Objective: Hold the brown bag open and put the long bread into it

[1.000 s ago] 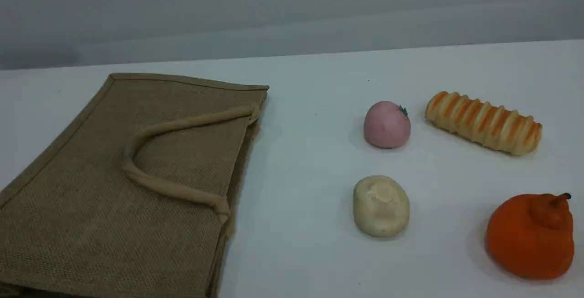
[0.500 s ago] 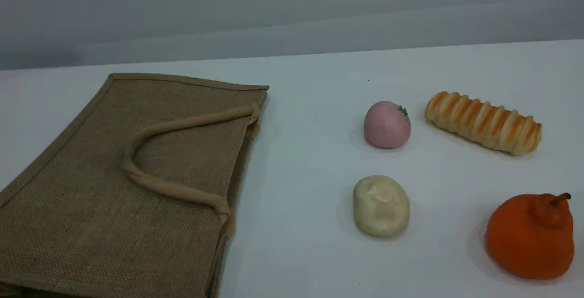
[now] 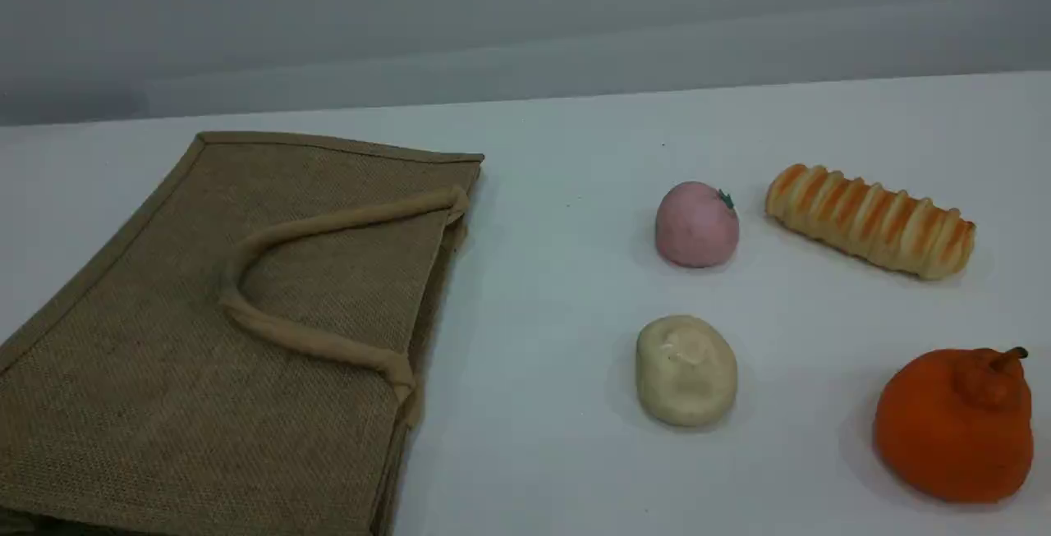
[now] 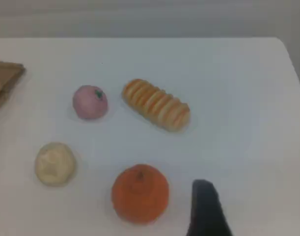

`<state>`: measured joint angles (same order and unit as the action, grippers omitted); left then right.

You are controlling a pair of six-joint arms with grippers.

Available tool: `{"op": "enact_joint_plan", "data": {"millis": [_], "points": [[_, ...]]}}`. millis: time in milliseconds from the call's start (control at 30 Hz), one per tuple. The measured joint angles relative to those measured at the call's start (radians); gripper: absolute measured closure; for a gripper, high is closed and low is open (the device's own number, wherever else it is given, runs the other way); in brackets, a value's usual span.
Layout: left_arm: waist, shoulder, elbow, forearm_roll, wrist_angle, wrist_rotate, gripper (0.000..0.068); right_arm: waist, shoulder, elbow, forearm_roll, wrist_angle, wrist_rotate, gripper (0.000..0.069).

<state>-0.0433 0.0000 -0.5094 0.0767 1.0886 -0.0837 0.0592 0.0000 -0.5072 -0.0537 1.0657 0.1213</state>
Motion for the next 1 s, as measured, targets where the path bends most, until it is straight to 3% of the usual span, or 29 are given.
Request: {"op": "enact_joint_plan", "data": {"millis": [500, 633, 733, 900, 1000], "points": [[0.0, 0.0, 0.0, 0.0, -0.018, -0.001, 0.0221, 0.0, 0.0, 0.0, 0.009, 0.0, 0.001, 0.0309], [0.0, 0.017, -0.004, -0.007, -0.029, 0.061, 0.0221, 0.001, 0.0, -0.007, 0.019, -0.008, -0.004, 0.0309], [0.0, 0.092, -0.017, -0.045, -0.047, 0.084, 0.0221, 0.001, 0.004, -0.009, 0.07, -0.022, -0.058, 0.0309], [0.0, 0.296, -0.067, -0.156, -0.179, 0.089, 0.0221, 0.001, 0.135, -0.012, 0.183, -0.022, -0.194, 0.0309], [0.0, 0.448, -0.116, -0.215, -0.262, 0.146, 0.0221, 0.001, 0.23, -0.022, 0.259, -0.082, -0.218, 0.0309]]}}
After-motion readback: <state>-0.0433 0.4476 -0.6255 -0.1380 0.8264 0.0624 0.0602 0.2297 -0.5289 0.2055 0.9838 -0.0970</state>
